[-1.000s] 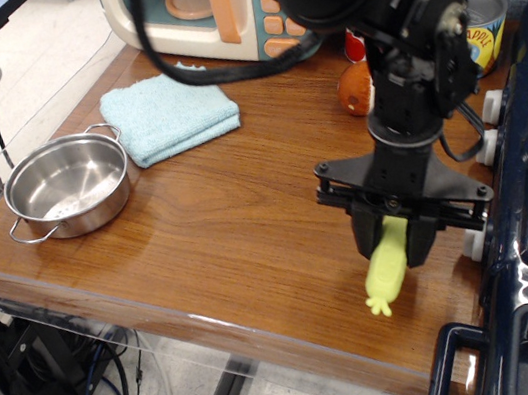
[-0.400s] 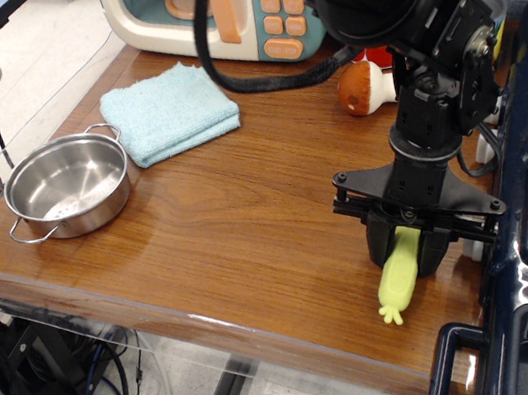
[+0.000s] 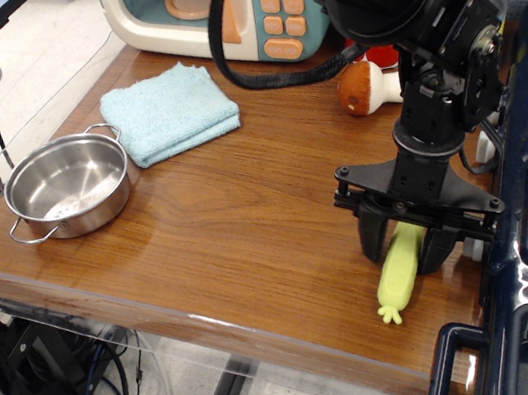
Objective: Place the spatula vertically near the stove.
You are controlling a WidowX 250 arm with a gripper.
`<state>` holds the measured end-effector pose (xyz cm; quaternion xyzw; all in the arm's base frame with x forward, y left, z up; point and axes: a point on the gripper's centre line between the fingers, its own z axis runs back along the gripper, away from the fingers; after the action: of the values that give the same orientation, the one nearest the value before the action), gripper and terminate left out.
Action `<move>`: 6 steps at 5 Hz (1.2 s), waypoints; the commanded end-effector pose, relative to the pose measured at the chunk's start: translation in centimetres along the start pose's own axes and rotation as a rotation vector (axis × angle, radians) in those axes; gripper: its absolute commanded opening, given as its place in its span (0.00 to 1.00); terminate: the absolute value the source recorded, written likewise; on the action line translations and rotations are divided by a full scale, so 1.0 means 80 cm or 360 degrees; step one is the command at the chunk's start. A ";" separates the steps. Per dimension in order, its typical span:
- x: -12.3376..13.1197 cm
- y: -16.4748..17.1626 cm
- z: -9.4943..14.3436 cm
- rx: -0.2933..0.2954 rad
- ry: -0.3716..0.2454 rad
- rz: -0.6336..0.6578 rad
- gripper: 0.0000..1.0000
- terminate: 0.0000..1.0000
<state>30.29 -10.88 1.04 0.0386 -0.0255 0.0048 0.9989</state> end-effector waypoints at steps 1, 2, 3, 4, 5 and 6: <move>0.006 0.004 0.014 -0.0032 0.0021 -0.0014 1.00 0.00; 0.009 0.014 0.034 -0.0054 -0.0028 0.0003 1.00 0.00; 0.012 0.026 0.079 -0.0134 -0.0165 0.0042 1.00 0.00; 0.007 0.036 0.113 -0.0182 -0.0264 0.0010 1.00 0.00; 0.007 0.036 0.113 -0.0182 -0.0264 0.0010 1.00 0.00; 0.007 0.036 0.113 -0.0182 -0.0264 0.0010 1.00 0.00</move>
<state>30.52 -8.97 9.09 -0.0120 -0.0887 0.0012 0.9960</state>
